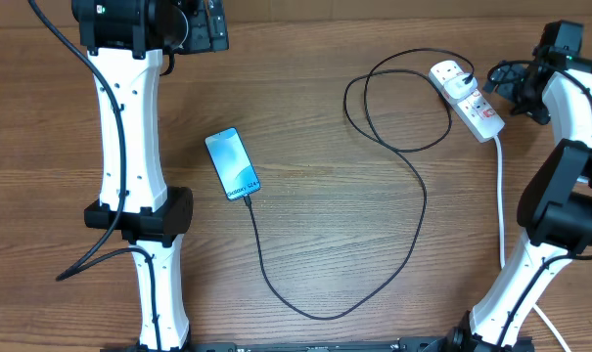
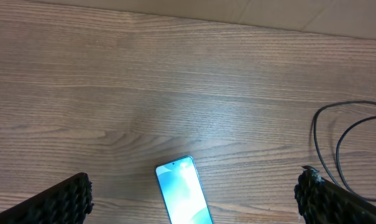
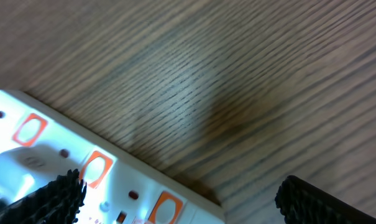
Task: Plug charger to phone and switch on socket
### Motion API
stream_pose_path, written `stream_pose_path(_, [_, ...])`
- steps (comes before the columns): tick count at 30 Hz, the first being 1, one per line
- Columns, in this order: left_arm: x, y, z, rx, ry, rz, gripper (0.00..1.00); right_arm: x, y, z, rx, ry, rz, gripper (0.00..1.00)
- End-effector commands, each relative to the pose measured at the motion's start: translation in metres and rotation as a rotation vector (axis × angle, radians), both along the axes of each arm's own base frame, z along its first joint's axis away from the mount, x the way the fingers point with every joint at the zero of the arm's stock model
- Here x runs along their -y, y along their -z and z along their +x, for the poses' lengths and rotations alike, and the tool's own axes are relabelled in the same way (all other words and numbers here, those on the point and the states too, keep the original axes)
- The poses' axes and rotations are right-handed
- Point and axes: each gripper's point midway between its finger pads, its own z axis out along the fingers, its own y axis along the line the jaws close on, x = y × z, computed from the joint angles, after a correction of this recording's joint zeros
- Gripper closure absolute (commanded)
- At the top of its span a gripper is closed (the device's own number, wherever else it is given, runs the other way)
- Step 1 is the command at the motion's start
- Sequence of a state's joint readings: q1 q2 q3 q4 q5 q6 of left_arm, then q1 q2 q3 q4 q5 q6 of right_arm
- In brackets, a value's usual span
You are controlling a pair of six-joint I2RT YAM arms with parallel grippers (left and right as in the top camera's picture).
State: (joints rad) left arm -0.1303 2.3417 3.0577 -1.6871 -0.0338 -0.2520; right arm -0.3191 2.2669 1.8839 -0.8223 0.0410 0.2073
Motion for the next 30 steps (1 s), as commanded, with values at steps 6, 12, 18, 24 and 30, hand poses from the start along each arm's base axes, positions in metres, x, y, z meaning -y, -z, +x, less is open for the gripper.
stream_pose_path(6, [-0.001, -0.001, 0.000, 0.003, 0.009, 0.000, 0.00, 0.001, 0.014, 0.011, 0.012, -0.012, -0.008, 0.00])
stream_pose_path(12, [-0.001, -0.001, 0.000, 0.003, 0.009, 0.000, 0.00, 0.001, 0.014, 0.015, 0.026, -0.014, -0.010, 0.00])
stream_pose_path(18, [-0.001, -0.001, 0.000, 0.003, 0.009, 0.000, 0.00, -0.002, 0.015, 0.019, 0.042, -0.029, 0.007, 0.00])
stream_pose_path(24, [-0.001, -0.001, 0.000, 0.003, 0.009, 0.000, 0.00, -0.006, 0.017, 0.020, 0.049, -0.043, 0.020, 0.00])
stream_pose_path(30, [-0.001, -0.001, 0.000, 0.003, 0.009, 0.000, 0.00, -0.007, 0.026, 0.016, 0.034, -0.043, 0.025, 0.00])
